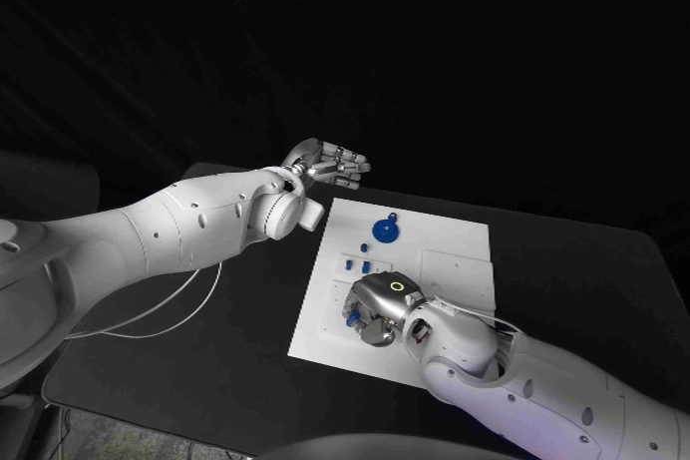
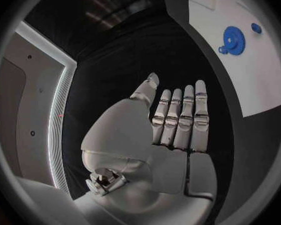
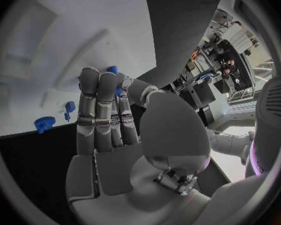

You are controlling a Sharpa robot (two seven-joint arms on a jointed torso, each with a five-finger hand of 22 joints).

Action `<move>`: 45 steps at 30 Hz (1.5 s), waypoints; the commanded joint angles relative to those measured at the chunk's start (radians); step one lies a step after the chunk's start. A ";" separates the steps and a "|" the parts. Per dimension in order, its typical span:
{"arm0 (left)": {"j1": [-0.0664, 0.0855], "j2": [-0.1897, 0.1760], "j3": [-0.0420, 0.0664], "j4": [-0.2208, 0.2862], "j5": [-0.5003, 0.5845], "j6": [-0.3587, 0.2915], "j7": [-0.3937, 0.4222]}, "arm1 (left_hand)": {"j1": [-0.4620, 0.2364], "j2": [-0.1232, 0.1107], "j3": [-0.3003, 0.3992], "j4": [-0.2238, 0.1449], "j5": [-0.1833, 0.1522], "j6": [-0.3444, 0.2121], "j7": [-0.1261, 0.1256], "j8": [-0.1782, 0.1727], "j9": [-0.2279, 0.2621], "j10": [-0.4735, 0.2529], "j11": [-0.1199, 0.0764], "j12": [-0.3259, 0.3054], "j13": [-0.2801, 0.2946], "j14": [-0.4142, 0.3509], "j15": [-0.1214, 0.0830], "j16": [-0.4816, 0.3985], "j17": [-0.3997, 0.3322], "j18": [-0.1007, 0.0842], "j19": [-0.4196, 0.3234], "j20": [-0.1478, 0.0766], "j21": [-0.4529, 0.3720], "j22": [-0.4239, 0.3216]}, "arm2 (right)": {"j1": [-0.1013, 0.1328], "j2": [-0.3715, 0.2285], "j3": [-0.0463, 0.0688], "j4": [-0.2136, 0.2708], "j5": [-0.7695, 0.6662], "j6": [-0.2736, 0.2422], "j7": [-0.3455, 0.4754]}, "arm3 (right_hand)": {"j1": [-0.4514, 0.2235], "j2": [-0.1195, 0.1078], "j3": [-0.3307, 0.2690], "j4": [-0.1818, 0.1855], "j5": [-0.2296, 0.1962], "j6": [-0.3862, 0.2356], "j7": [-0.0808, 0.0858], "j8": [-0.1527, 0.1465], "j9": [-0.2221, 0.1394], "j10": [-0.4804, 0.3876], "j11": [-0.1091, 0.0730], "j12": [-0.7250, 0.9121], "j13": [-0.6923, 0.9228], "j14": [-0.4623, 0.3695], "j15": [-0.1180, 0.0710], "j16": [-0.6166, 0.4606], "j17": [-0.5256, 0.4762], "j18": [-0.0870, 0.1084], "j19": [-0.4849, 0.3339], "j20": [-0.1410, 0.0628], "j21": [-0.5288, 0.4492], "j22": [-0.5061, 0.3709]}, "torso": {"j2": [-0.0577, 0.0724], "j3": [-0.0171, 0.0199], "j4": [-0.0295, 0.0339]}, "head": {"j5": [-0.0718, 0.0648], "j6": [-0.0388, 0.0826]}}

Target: Assemble the parts on the task board

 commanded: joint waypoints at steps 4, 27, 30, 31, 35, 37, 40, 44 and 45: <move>0.001 0.002 0.001 0.002 0.002 0.015 0.004 | -0.002 0.005 -0.006 0.002 -0.004 -0.005 0.003 -0.003 -0.001 -0.009 -0.001 -0.002 -0.001 -0.006 0.001 -0.001 -0.001 0.016 -0.003 0.004 -0.005 -0.002 | 0.004 0.006 -0.015 -0.002 0.008 0.011 0.016 | -0.008 0.005 0.020 -0.004 0.002 -0.008 0.004 0.004 -0.005 0.053 -0.035 0.004 0.006 0.006 0.001 -0.005 0.001 0.016 0.032 -0.006 -0.005 0.003 | 0.000 -0.0001 -0.0006 | 0.000 -0.001; 0.001 0.001 0.001 0.002 0.002 0.020 -0.002 | -0.004 0.004 -0.008 0.003 -0.004 -0.006 0.002 -0.003 -0.001 -0.011 0.000 -0.002 -0.001 -0.008 0.002 -0.001 -0.001 0.016 -0.004 0.004 -0.006 -0.002 | 0.006 0.007 -0.036 -0.027 0.051 -0.073 0.044 | -0.026 -0.062 -0.222 -0.064 0.059 -0.151 0.023 0.003 -0.035 -0.180 0.024 0.005 0.004 -0.030 0.043 -0.008 -0.045 0.054 0.010 0.043 -0.057 -0.018 | 0.000 0.0011 -0.0010 | 0.001 -0.003; 0.001 0.000 0.001 0.001 0.002 0.020 -0.002 | -0.004 0.004 -0.008 0.003 -0.004 -0.006 0.002 -0.003 -0.001 -0.011 0.000 -0.002 -0.001 -0.008 0.002 -0.001 -0.001 0.016 -0.004 0.004 -0.006 -0.002 | 0.006 0.005 -0.036 -0.026 0.055 -0.083 0.048 | -0.013 -0.053 -0.306 -0.052 0.081 -0.167 0.021 0.003 -0.035 -0.213 0.029 0.008 0.004 -0.035 0.047 -0.008 -0.058 0.054 0.016 0.047 -0.077 -0.039 | 0.000 0.0012 -0.0003 | 0.001 -0.003; 0.001 0.000 0.001 0.001 0.002 0.020 -0.002 | -0.004 0.004 -0.008 0.003 -0.004 -0.006 0.002 -0.003 -0.001 -0.011 0.000 -0.002 -0.001 -0.008 0.002 -0.001 -0.001 0.016 -0.004 0.004 -0.006 -0.002 | 0.006 0.004 -0.036 -0.025 0.057 -0.087 0.049 | -0.009 -0.052 -0.318 -0.050 0.082 -0.168 0.021 0.003 -0.035 -0.215 0.030 0.008 0.004 -0.036 0.048 -0.007 -0.061 0.054 0.017 0.048 -0.081 -0.043 | 0.000 0.0014 0.0000 | 0.000 -0.003; 0.001 -0.001 0.001 0.001 0.002 0.020 -0.003 | -0.004 0.004 -0.008 0.003 -0.004 -0.006 0.002 -0.003 -0.001 -0.011 0.000 -0.002 -0.001 -0.008 0.002 -0.001 -0.001 0.016 -0.004 0.004 -0.006 -0.002 | 0.006 0.000 -0.036 -0.020 0.063 -0.118 0.055 | 0.002 -0.054 -0.354 -0.036 0.089 -0.173 0.021 0.002 -0.036 -0.230 0.033 0.009 0.004 -0.040 0.051 -0.005 -0.071 0.054 0.023 0.050 -0.094 -0.057 | 0.000 0.0014 0.0000 | 0.000 -0.003; 0.001 -0.001 0.001 0.001 0.001 0.020 -0.003 | -0.004 0.004 -0.008 0.003 -0.004 -0.006 0.002 -0.003 -0.001 -0.011 0.000 -0.002 -0.001 -0.008 0.002 -0.001 -0.001 0.016 -0.004 0.004 -0.006 -0.002 | 0.006 -0.003 -0.036 -0.015 0.067 -0.143 0.058 | 0.006 -0.057 -0.359 -0.031 0.092 -0.175 0.022 0.003 -0.036 -0.232 0.034 0.010 0.004 -0.040 0.052 -0.004 -0.075 0.055 0.025 0.051 -0.098 -0.061 | 0.000 0.0013 0.0002 | 0.000 -0.002; 0.001 -0.002 0.001 0.001 0.001 0.020 -0.003 | -0.004 0.004 -0.008 0.003 -0.004 -0.006 0.002 -0.003 -0.001 -0.011 0.000 -0.002 -0.001 -0.008 0.002 -0.001 -0.001 0.016 -0.004 0.004 -0.006 -0.002 | 0.005 -0.009 -0.036 -0.008 0.075 -0.177 0.064 | 0.006 -0.063 -0.362 -0.027 0.101 -0.177 0.023 0.002 -0.036 -0.236 0.035 0.010 0.004 -0.039 0.052 -0.003 -0.077 0.055 0.028 0.051 -0.099 -0.063 | 0.000 0.0012 -0.0001 | -0.002 0.000; 0.001 -0.003 0.001 0.000 0.001 0.019 -0.002 | -0.004 0.004 -0.008 0.003 -0.004 -0.006 0.002 -0.003 -0.001 -0.011 0.000 -0.002 -0.001 -0.008 0.002 -0.001 -0.001 0.016 -0.004 0.004 -0.006 -0.002 | 0.005 -0.023 -0.036 0.009 0.099 -0.214 0.074 | 0.008 -0.069 -0.384 -0.002 0.109 -0.182 0.021 0.003 -0.036 -0.244 0.035 0.015 0.004 -0.035 0.053 -0.002 -0.085 0.055 0.034 0.052 -0.103 -0.071 | -0.001 0.0024 -0.0002 | -0.007 0.009; 0.001 -0.004 0.001 0.001 0.001 0.018 -0.001 | -0.004 0.004 -0.008 0.003 -0.004 -0.006 0.002 -0.003 -0.001 -0.011 0.000 -0.002 -0.001 -0.008 0.002 -0.001 -0.001 0.016 -0.004 0.004 -0.006 -0.002 | 0.005 -0.030 -0.034 0.016 0.109 -0.223 0.077 | 0.005 -0.068 -0.387 0.003 0.109 -0.181 0.022 0.003 -0.036 -0.241 0.034 0.016 0.004 -0.033 0.053 -0.001 -0.085 0.055 0.035 0.052 -0.103 -0.072 | -0.001 0.0029 -0.0004 | -0.010 0.013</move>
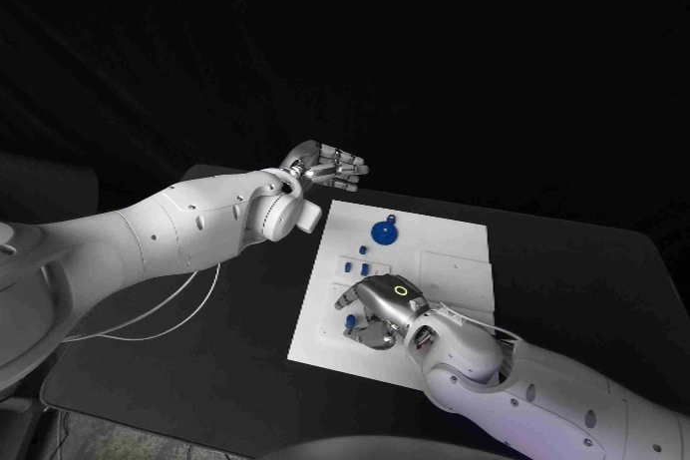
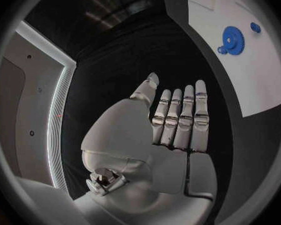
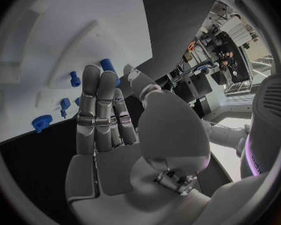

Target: Assemble the parts on the task board

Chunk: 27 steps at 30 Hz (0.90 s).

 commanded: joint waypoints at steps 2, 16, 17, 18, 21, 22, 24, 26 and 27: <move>0.001 -0.004 0.001 0.003 0.001 0.006 0.012 | -0.004 0.004 -0.005 0.001 -0.005 -0.007 0.002 -0.003 -0.002 -0.007 0.003 -0.002 -0.001 -0.008 0.002 -0.001 -0.001 0.016 -0.004 0.004 -0.006 -0.002 | 0.000 -0.025 0.009 0.028 0.056 -0.091 0.034 | -0.011 0.002 -0.016 0.023 0.011 -0.002 0.003 0.003 -0.001 0.015 -0.005 0.007 -0.001 0.008 0.002 0.008 -0.002 0.013 0.035 0.008 -0.003 -0.006 | -0.001 0.0015 -0.0022 | -0.018 0.022; -0.008 -0.042 0.001 0.009 0.012 0.004 0.057 | -0.006 0.012 -0.003 0.003 -0.004 -0.014 0.001 -0.003 -0.001 0.041 -0.008 0.001 0.000 0.039 -0.009 0.002 0.001 0.016 0.011 -0.006 0.003 0.002 | 0.001 -0.219 0.190 0.089 0.429 -0.039 0.096 | -0.096 0.057 -0.005 0.064 0.075 0.111 -0.027 0.013 0.018 0.370 -0.112 0.083 0.033 0.047 -0.061 0.065 0.051 -0.042 0.044 -0.049 0.112 0.034 | -0.015 0.0098 -0.0217 | -0.109 0.066; -0.009 -0.046 0.001 0.010 0.012 0.006 0.061 | -0.007 0.014 -0.001 0.004 -0.004 -0.026 -0.001 -0.004 -0.002 0.074 -0.017 0.005 0.000 0.058 -0.015 0.006 0.003 0.015 0.016 -0.010 0.006 0.003 | 0.002 -0.235 0.201 0.089 0.460 -0.024 0.095 | -0.094 0.060 -0.013 0.061 0.079 0.117 -0.030 0.008 0.020 0.385 -0.118 0.092 0.045 0.046 -0.067 0.070 0.057 -0.049 0.043 -0.056 0.124 0.040 | -0.017 0.0113 -0.0227 | -0.118 0.066; -0.010 -0.050 0.001 0.012 0.013 0.008 0.063 | -0.009 0.014 0.002 0.005 -0.004 -0.034 -0.002 -0.004 -0.002 0.089 -0.021 0.001 -0.001 0.068 -0.018 0.002 0.001 0.009 0.018 -0.016 0.007 0.004 | 0.002 -0.248 0.208 0.088 0.485 -0.011 0.093 | -0.091 0.064 -0.022 0.059 0.078 0.118 -0.033 0.005 0.021 0.431 -0.129 0.128 0.070 0.046 -0.072 0.074 0.062 -0.055 0.044 -0.061 0.135 0.044 | -0.019 0.0126 -0.0243 | -0.128 0.065; -0.013 -0.066 0.001 0.023 0.014 0.013 0.072 | -0.013 0.011 0.007 0.006 -0.005 -0.031 -0.004 -0.004 -0.002 0.087 -0.021 0.000 0.000 0.068 -0.019 0.002 0.001 0.000 0.018 -0.022 0.007 0.004 | 0.005 -0.290 0.223 0.082 0.566 0.046 0.064 | -0.088 0.077 -0.096 0.050 0.097 0.127 -0.044 0.012 0.023 0.323 -0.141 0.365 0.352 0.048 -0.088 0.110 0.100 -0.084 0.044 -0.085 0.212 0.075 | -0.024 0.0150 -0.0301 | -0.141 0.062; -0.013 -0.070 0.001 0.027 0.015 0.013 0.074 | -0.014 0.011 0.007 0.006 -0.005 -0.031 -0.004 -0.004 -0.002 0.087 -0.021 0.000 0.000 0.068 -0.019 0.002 0.001 0.000 0.018 -0.022 0.007 0.004 | 0.006 -0.298 0.225 0.081 0.575 0.063 0.052 | -0.088 0.085 -0.105 0.051 0.100 0.122 -0.043 0.011 0.022 0.290 -0.142 0.421 0.419 0.046 -0.088 0.117 0.108 -0.086 0.043 -0.086 0.223 0.079 | -0.024 0.0150 -0.0305 | -0.142 0.062; -0.014 -0.084 0.001 0.040 0.019 0.013 0.078 | -0.016 0.010 0.007 0.007 -0.004 -0.027 -0.004 -0.003 -0.002 0.083 -0.020 0.000 -0.001 0.069 -0.019 0.002 0.001 0.000 0.018 -0.022 0.007 0.004 | 0.007 -0.330 0.231 0.079 0.589 0.099 0.013 | -0.128 0.118 -0.102 0.096 0.106 0.093 -0.040 0.003 0.024 0.259 -0.143 0.555 0.578 0.038 -0.085 0.133 0.128 -0.083 0.040 -0.084 0.225 0.078 | -0.027 0.0174 -0.0329 | -0.151 0.057; -0.015 -0.098 0.001 0.053 0.025 0.015 0.083 | -0.017 0.009 0.006 0.007 -0.005 -0.026 -0.005 -0.003 -0.002 0.082 -0.021 0.000 -0.001 0.070 -0.019 0.002 0.001 -0.001 0.018 -0.022 0.007 0.004 | 0.007 -0.361 0.234 0.075 0.598 0.133 -0.032 | -0.129 0.114 -0.066 0.098 0.102 0.109 -0.042 0.004 0.037 0.232 -0.147 0.642 0.690 0.031 -0.084 0.166 0.166 -0.085 0.042 -0.081 0.236 0.083 | -0.030 0.0195 -0.0327 | -0.158 0.053; -0.015 -0.107 0.000 0.062 0.029 0.014 0.087 | -0.018 0.009 0.006 0.009 -0.006 -0.024 -0.005 -0.003 -0.002 0.081 -0.022 0.000 -0.001 0.073 -0.020 0.002 0.001 -0.001 0.018 -0.022 0.007 0.004 | 0.008 -0.376 0.236 0.072 0.612 0.153 -0.057 | -0.137 0.112 -0.052 0.112 0.089 0.114 -0.047 0.004 0.046 0.232 -0.148 0.698 0.757 0.027 -0.085 0.184 0.188 -0.086 0.043 -0.083 0.249 0.089 | -0.033 0.0212 -0.0358 | -0.160 0.050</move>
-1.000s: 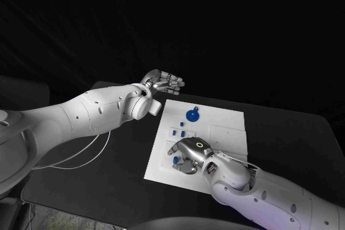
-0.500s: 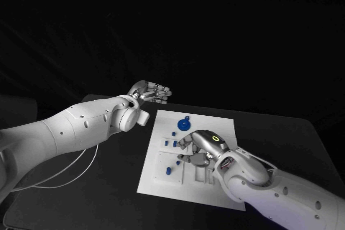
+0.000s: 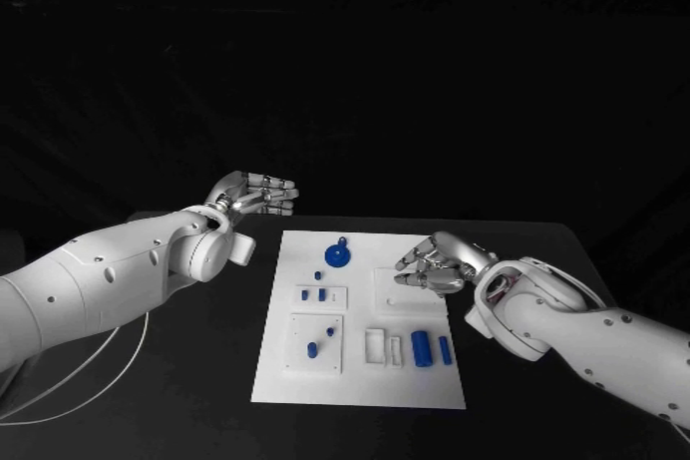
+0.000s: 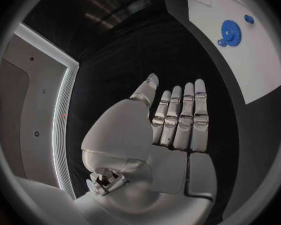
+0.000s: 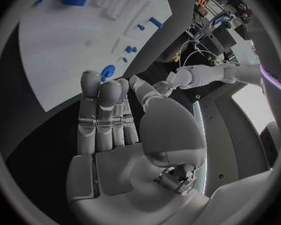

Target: Assemble the parts on the task board

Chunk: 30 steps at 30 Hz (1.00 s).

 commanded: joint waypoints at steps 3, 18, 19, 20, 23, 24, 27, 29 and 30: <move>-0.002 -0.034 0.000 0.038 0.026 0.010 0.049 | -0.009 0.001 0.003 0.005 -0.006 -0.094 -0.020 -0.007 -0.005 -0.005 -0.006 0.000 -0.001 0.063 -0.019 0.012 0.009 -0.001 0.021 -0.018 0.015 0.006 | 0.001 -0.049 0.004 -0.012 0.148 0.188 -0.159 | -0.023 -0.020 0.054 0.041 -0.018 0.012 -0.008 -0.002 0.037 0.013 -0.002 0.249 0.302 -0.024 -0.001 0.095 0.129 -0.011 0.049 0.000 0.052 0.024 | -0.014 0.0080 -0.0127 | -0.015 -0.016; -0.012 -0.074 -0.001 0.068 0.065 0.021 0.069 | -0.048 -0.019 -0.044 0.037 -0.071 -0.050 -0.017 -0.004 -0.002 -0.007 -0.005 0.000 0.000 0.047 -0.012 0.001 0.005 -0.020 0.008 -0.019 0.009 0.001 | 0.001 -0.064 -0.007 -0.017 0.313 0.367 -0.448 | -0.091 0.036 -0.060 0.038 0.031 0.037 -0.024 -0.002 0.097 0.074 -0.008 0.348 0.498 -0.011 -0.001 0.163 0.343 -0.012 0.050 0.001 0.094 0.061 | -0.034 0.0048 -0.0173 | -0.015 -0.049; -0.012 -0.075 -0.001 0.069 0.067 0.024 0.070 | -0.050 -0.020 -0.048 0.040 -0.071 -0.051 -0.018 -0.004 -0.002 -0.009 -0.004 0.000 0.000 0.045 -0.011 0.001 0.005 -0.020 0.006 -0.018 0.008 0.001 | 0.001 -0.064 -0.010 -0.014 0.311 0.370 -0.457 | -0.100 0.032 -0.065 0.048 0.013 0.034 -0.022 -0.003 0.096 0.075 -0.007 0.350 0.503 -0.010 -0.001 0.163 0.345 -0.012 0.051 0.000 0.098 0.063 | -0.034 0.0050 -0.0175 | -0.014 -0.051; -0.012 -0.075 -0.001 0.069 0.068 0.028 0.071 | -0.044 -0.019 -0.066 0.049 -0.071 -0.049 -0.018 -0.004 -0.002 -0.012 -0.004 0.000 0.000 0.042 -0.010 0.002 0.004 -0.021 0.007 -0.018 0.003 -0.002 | 0.001 -0.064 -0.014 -0.011 0.306 0.376 -0.469 | -0.103 0.030 -0.065 0.053 0.006 0.032 -0.021 -0.002 0.096 0.076 -0.007 0.351 0.505 -0.009 -0.001 0.163 0.347 -0.011 0.051 0.000 0.100 0.064 | -0.035 0.0043 -0.0171 | -0.013 -0.053; -0.013 -0.077 -0.002 0.070 0.069 0.041 0.073 | -0.057 -0.030 -0.096 0.060 -0.062 -0.049 -0.019 -0.004 -0.002 -0.022 -0.003 0.001 0.000 0.031 -0.005 0.001 0.006 -0.019 0.001 -0.012 -0.002 -0.005 | 0.001 -0.063 -0.023 -0.005 0.290 0.394 -0.496 | -0.132 0.016 -0.067 0.099 -0.044 0.000 -0.010 -0.003 0.090 0.075 0.000 0.341 0.515 -0.008 0.001 0.157 0.355 -0.010 0.053 0.001 0.125 0.076 | -0.035 0.0019 -0.0173 | -0.011 -0.056; -0.013 -0.077 -0.002 0.071 0.067 0.046 0.074 | -0.060 -0.034 -0.103 0.061 -0.041 -0.050 -0.021 -0.004 -0.002 -0.026 -0.004 0.001 0.000 0.028 -0.004 0.001 0.007 -0.018 -0.002 -0.010 -0.004 -0.006 | 0.001 -0.063 -0.028 -0.002 0.283 0.398 -0.503 | -0.141 0.011 -0.061 0.114 -0.063 -0.019 -0.004 -0.002 0.087 0.073 0.004 0.331 0.510 -0.008 0.004 0.154 0.355 -0.008 0.052 0.003 0.126 0.077 | -0.036 0.0006 -0.0168 | -0.011 -0.059; -0.013 -0.077 -0.002 0.074 0.063 0.058 0.075 | -0.072 -0.042 -0.115 0.068 -0.039 -0.060 -0.020 -0.004 -0.002 -0.030 -0.005 0.001 0.000 0.052 -0.008 0.001 0.010 -0.024 -0.012 -0.011 -0.010 -0.008 | 0.001 -0.059 -0.039 0.006 0.260 0.404 -0.516 | -0.147 -0.008 -0.039 0.153 -0.079 -0.036 0.002 -0.002 0.088 0.076 0.007 0.314 0.509 -0.006 0.007 0.147 0.359 -0.001 0.053 0.009 0.127 0.078 | -0.035 0.0006 -0.0175 | -0.010 -0.060; -0.013 -0.076 -0.002 0.075 0.062 0.061 0.075 | -0.078 -0.052 -0.110 0.077 -0.045 -0.059 -0.020 -0.004 -0.002 -0.032 -0.007 0.001 0.000 0.046 -0.007 0.001 0.007 -0.029 -0.016 -0.011 -0.012 -0.008 | 0.001 -0.056 -0.043 0.009 0.254 0.407 -0.520 | -0.146 -0.018 -0.034 0.169 -0.088 -0.037 0.002 -0.002 0.092 0.078 0.007 0.312 0.514 -0.004 0.007 0.145 0.364 0.000 0.052 0.010 0.128 0.079 | -0.035 0.0006 -0.0186 | -0.011 -0.061; -0.013 -0.076 -0.002 0.076 0.061 0.062 0.076 | -0.079 -0.056 -0.108 0.080 -0.047 -0.057 -0.020 -0.004 -0.002 -0.032 -0.007 0.001 0.000 0.038 -0.005 0.000 0.006 -0.028 -0.017 -0.010 -0.013 -0.008 | 0.001 -0.055 -0.045 0.011 0.252 0.407 -0.521 | -0.138 -0.027 -0.027 0.190 -0.088 -0.034 0.002 -0.003 0.098 0.082 0.007 0.308 0.523 -0.002 0.007 0.140 0.372 0.001 0.052 0.010 0.130 0.080 | -0.035 -0.0001 -0.0183 | -0.012 -0.061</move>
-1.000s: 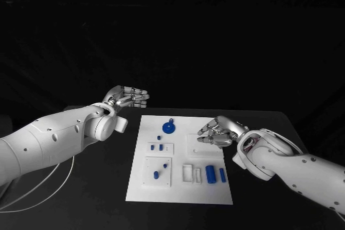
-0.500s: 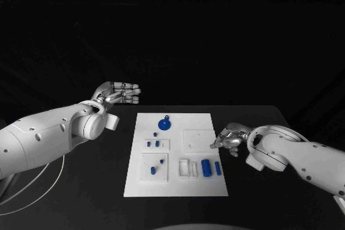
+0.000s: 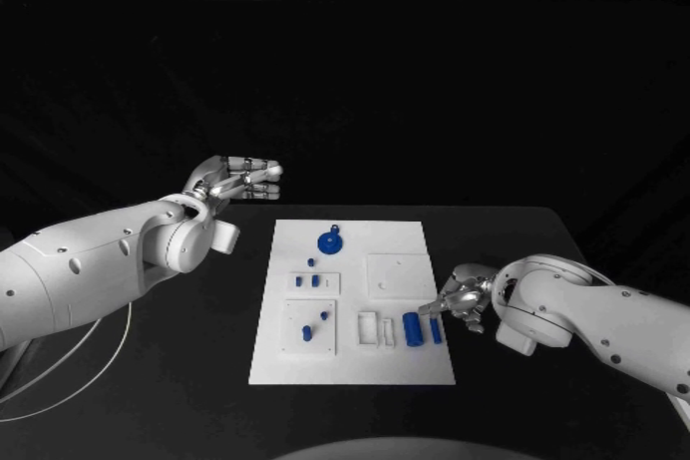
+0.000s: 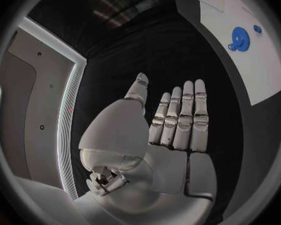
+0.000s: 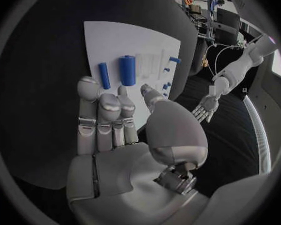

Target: Assemble the parts on the task board

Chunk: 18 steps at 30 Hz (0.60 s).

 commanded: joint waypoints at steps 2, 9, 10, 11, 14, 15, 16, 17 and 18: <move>0.000 0.002 0.000 0.005 0.006 0.036 0.023 | -0.012 -0.018 0.012 0.022 -0.014 0.000 0.000 0.000 0.001 -0.006 -0.003 0.001 0.000 -0.030 0.008 -0.005 -0.003 -0.008 -0.010 0.006 -0.005 -0.001 | 0.000 0.006 -0.008 0.008 -0.029 0.040 -0.051 | 0.008 -0.018 0.008 0.027 -0.004 0.001 -0.002 -0.002 0.009 0.009 0.004 -0.009 0.014 0.005 0.006 -0.009 0.011 0.000 0.049 0.006 0.008 0.003 | 0.001 -0.0016 0.0008 | -0.003 -0.001; 0.000 0.007 0.000 0.009 0.005 0.040 0.025 | -0.041 -0.062 0.037 0.083 -0.028 -0.092 -0.008 -0.004 -0.003 -0.015 0.004 0.001 0.000 -0.045 0.014 -0.005 -0.004 -0.008 -0.026 0.012 -0.008 -0.002 | 0.000 0.028 -0.018 0.007 -0.043 0.022 -0.058 | 0.005 -0.016 0.007 0.028 -0.013 -0.020 0.003 -0.003 0.004 0.011 0.007 -0.006 0.018 0.006 0.007 -0.008 0.014 0.000 0.049 0.006 0.011 0.004 | 0.001 -0.0016 0.0018 | -0.008 -0.004; 0.000 0.008 0.000 0.009 0.005 0.042 0.025 | -0.041 -0.066 0.040 0.089 -0.028 -0.095 -0.008 -0.004 -0.004 -0.016 0.005 0.001 0.000 -0.046 0.014 -0.005 -0.004 -0.008 -0.027 0.012 -0.007 -0.002 | 0.000 0.033 -0.020 0.005 -0.053 0.019 -0.059 | 0.003 -0.018 0.006 0.029 -0.016 -0.021 0.004 -0.003 0.003 0.011 0.007 -0.004 0.020 0.006 0.008 -0.008 0.015 0.001 0.049 0.007 0.012 0.005 | 0.001 -0.0013 0.0019 | -0.009 -0.004; 0.000 0.009 0.000 0.010 0.005 0.042 0.025 | -0.042 -0.067 0.041 0.092 -0.028 -0.099 -0.008 -0.005 -0.004 -0.017 0.007 0.001 0.000 -0.046 0.014 -0.005 -0.004 -0.008 -0.027 0.012 -0.007 -0.002 | 0.000 0.035 -0.022 0.004 -0.057 0.018 -0.060 | 0.003 -0.018 0.006 0.029 -0.017 -0.022 0.004 -0.003 0.002 0.011 0.007 -0.004 0.021 0.006 0.008 -0.008 0.016 0.001 0.049 0.007 0.012 0.005 | 0.001 -0.0018 0.0021 | -0.008 -0.006; 0.000 0.011 0.000 0.012 0.005 0.049 0.023 | -0.040 -0.072 0.045 0.104 -0.028 -0.102 -0.007 -0.004 -0.004 -0.019 0.008 0.001 0.000 -0.047 0.015 -0.005 -0.004 -0.009 -0.028 0.012 -0.007 -0.002 | 0.000 0.048 -0.035 -0.006 -0.080 0.009 -0.062 | 0.003 -0.031 0.015 0.039 -0.044 -0.034 0.007 -0.002 -0.003 0.008 0.009 -0.011 0.020 0.005 0.009 -0.013 0.013 0.002 0.049 0.009 0.010 0.005 | 0.002 -0.0027 0.0030 | -0.006 -0.007; 0.000 0.012 0.000 0.013 0.005 0.052 0.022 | -0.041 -0.072 0.045 0.107 -0.028 -0.100 -0.006 -0.004 -0.004 -0.021 0.009 0.001 0.000 -0.047 0.015 -0.005 -0.004 -0.009 -0.029 0.012 -0.008 -0.002 | 0.000 0.054 -0.039 -0.010 -0.086 0.006 -0.063 | 0.003 -0.038 0.022 0.047 -0.054 -0.036 0.008 -0.002 -0.005 0.007 0.010 -0.015 0.018 0.005 0.010 -0.016 0.012 0.003 0.049 0.009 0.009 0.004 | 0.002 -0.0025 0.0034 | -0.006 -0.006; 0.000 0.012 0.000 0.013 0.005 0.054 0.021 | -0.042 -0.071 0.046 0.108 -0.029 -0.100 -0.006 -0.004 -0.004 -0.021 0.009 0.001 0.000 -0.047 0.015 -0.005 -0.004 -0.009 -0.029 0.013 -0.008 -0.002 | 0.000 0.058 -0.042 -0.014 -0.091 0.005 -0.063 | 0.002 -0.042 0.023 0.052 -0.066 -0.040 0.009 -0.002 -0.006 0.005 0.011 -0.019 0.016 0.005 0.010 -0.018 0.011 0.003 0.048 0.010 0.007 0.003 | 0.002 -0.0021 0.0031 | -0.005 -0.006; 0.000 0.012 0.000 0.014 0.005 0.057 0.020 | -0.045 -0.068 0.045 0.112 -0.029 -0.098 -0.003 -0.004 -0.004 -0.021 0.010 0.001 0.000 -0.047 0.015 -0.005 -0.004 -0.009 -0.030 0.013 -0.008 -0.003 | 0.000 0.064 -0.045 -0.018 -0.096 0.003 -0.063 | 0.003 -0.050 0.026 0.060 -0.079 -0.044 0.010 -0.002 -0.008 0.004 0.012 -0.023 0.014 0.005 0.011 -0.021 0.009 0.004 0.048 0.011 0.005 0.002 | 0.002 -0.0023 0.0033 | -0.004 -0.007; 0.000 0.013 0.000 0.014 0.006 0.060 0.020 | -0.047 -0.067 0.045 0.114 -0.029 -0.099 -0.002 -0.005 -0.004 -0.021 0.010 0.001 0.000 -0.046 0.014 -0.005 -0.004 -0.009 -0.030 0.013 -0.008 -0.003 | 0.000 0.069 -0.048 -0.022 -0.101 0.001 -0.064 | 0.006 -0.056 0.029 0.069 -0.088 -0.045 0.011 -0.002 -0.010 0.004 0.012 -0.025 0.013 0.005 0.011 -0.023 0.009 0.004 0.048 0.011 0.004 0.002 | 0.002 -0.0019 0.0031 | -0.002 -0.008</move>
